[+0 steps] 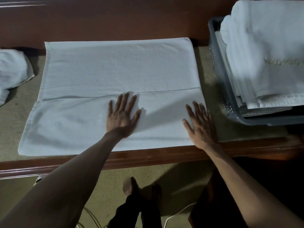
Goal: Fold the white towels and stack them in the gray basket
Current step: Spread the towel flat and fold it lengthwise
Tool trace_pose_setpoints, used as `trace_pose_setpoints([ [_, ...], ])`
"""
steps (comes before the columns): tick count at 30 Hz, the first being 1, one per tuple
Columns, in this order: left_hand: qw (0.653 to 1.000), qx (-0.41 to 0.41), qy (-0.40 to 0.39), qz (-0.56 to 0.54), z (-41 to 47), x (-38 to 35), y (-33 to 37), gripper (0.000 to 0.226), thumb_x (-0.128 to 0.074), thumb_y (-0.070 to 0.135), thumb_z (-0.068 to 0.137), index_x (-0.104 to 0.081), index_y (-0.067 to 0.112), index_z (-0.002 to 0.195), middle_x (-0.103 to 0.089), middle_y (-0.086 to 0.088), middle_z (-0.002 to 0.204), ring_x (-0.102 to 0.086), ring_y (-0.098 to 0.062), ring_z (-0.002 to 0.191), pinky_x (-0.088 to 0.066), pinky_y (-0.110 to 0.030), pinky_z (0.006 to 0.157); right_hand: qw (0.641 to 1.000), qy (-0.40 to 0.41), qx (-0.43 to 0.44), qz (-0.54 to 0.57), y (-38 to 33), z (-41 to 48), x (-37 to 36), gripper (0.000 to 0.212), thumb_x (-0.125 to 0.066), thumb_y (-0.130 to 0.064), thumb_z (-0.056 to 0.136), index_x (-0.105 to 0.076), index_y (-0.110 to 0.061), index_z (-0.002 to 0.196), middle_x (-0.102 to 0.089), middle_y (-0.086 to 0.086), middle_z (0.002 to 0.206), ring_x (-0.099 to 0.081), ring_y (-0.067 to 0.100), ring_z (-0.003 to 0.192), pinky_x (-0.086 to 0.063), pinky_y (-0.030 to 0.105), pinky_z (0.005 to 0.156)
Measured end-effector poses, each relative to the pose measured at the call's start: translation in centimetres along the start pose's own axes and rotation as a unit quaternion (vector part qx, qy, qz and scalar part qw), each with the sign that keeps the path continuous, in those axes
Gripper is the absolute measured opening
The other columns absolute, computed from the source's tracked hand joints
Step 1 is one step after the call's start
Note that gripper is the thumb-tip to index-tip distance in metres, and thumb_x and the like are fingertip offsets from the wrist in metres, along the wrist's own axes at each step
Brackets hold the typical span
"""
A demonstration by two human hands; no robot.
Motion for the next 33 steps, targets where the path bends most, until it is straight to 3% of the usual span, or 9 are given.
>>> trace_pose_setpoints([
  [6,1.0,0.003,-0.02,0.0,0.1,-0.4,-0.3,0.065,-0.014,0.065,0.106,0.007,0.041,0.162,0.012,0.009,0.172,0.015,-0.013,0.157,0.006,-0.052,0.126,0.994,0.052,-0.065,0.066,-5.8,1.7,0.9,0.067,-0.019,-0.051,0.107,-0.021,-0.011,0.161,-0.008,0.013,0.169,0.0,0.024,0.157,-0.001,0.044,0.128],
  [12,0.999,0.004,-0.021,-0.034,-2.6,-1.1,-0.4,0.064,-0.016,0.056,0.109,0.008,0.035,0.163,0.018,0.002,0.171,0.019,-0.016,0.157,0.012,-0.05,0.126,0.973,0.141,-0.062,0.169,-15.1,5.2,-1.7,0.052,-0.042,-0.031,0.106,-0.048,-0.001,0.148,-0.04,0.026,0.156,-0.036,0.042,0.146,-0.031,0.055,0.118],
  [18,0.999,-0.019,-0.035,-0.01,-5.0,0.6,-6.9,0.062,-0.019,0.066,0.106,0.007,0.049,0.16,0.015,0.01,0.171,0.016,-0.015,0.157,0.005,-0.052,0.127,0.986,0.124,-0.09,0.065,-15.4,5.3,-3.0,0.052,-0.04,-0.037,0.105,-0.039,-0.019,0.154,-0.027,0.011,0.165,-0.022,0.032,0.153,-0.017,0.047,0.123],
  [23,0.997,0.069,-0.029,-0.017,-6.2,3.3,-16.1,0.065,-0.02,0.072,0.103,0.006,0.052,0.159,0.015,0.013,0.171,0.016,-0.013,0.157,0.006,-0.052,0.126,0.988,0.118,-0.085,0.052,-15.8,5.2,-2.5,0.052,-0.035,-0.04,0.107,-0.035,-0.018,0.155,-0.026,0.011,0.165,-0.019,0.031,0.154,-0.018,0.049,0.125],
  [28,0.995,0.093,-0.016,-0.011,-6.5,3.6,-17.3,0.067,-0.016,0.072,0.102,0.008,0.049,0.16,0.017,0.011,0.171,0.016,-0.014,0.157,0.009,-0.053,0.126,0.986,0.116,-0.111,0.048,-17.3,5.6,-2.9,0.052,-0.034,-0.034,0.107,-0.037,-0.01,0.154,-0.025,0.02,0.164,-0.019,0.036,0.153,-0.018,0.057,0.123],
  [31,0.996,0.093,-0.013,-0.008,-6.6,3.6,-17.4,0.067,-0.015,0.072,0.102,0.01,0.048,0.16,0.018,0.01,0.17,0.017,-0.014,0.157,0.009,-0.054,0.126,0.988,0.143,0.044,0.042,-23.2,6.1,-3.2,0.047,-0.041,-0.021,0.106,-0.046,-0.006,0.15,-0.03,0.023,0.162,-0.024,0.037,0.153,-0.023,0.056,0.122],
  [33,0.996,0.088,-0.015,-0.016,-6.5,3.5,-17.6,0.067,-0.017,0.071,0.103,0.01,0.048,0.16,0.018,0.01,0.17,0.018,-0.014,0.157,0.009,-0.053,0.126,0.981,0.13,0.134,0.058,-27.6,6.2,-4.4,0.047,-0.041,-0.022,0.106,-0.048,-0.007,0.149,-0.033,0.021,0.161,-0.026,0.035,0.152,-0.025,0.054,0.121],
])
Point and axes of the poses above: each hand's wrist, its own z-axis towards the middle knuckle, its own x-axis out of the back of the hand, y = z × x, the point moved 7 cm from there along z, towards the middle knuckle
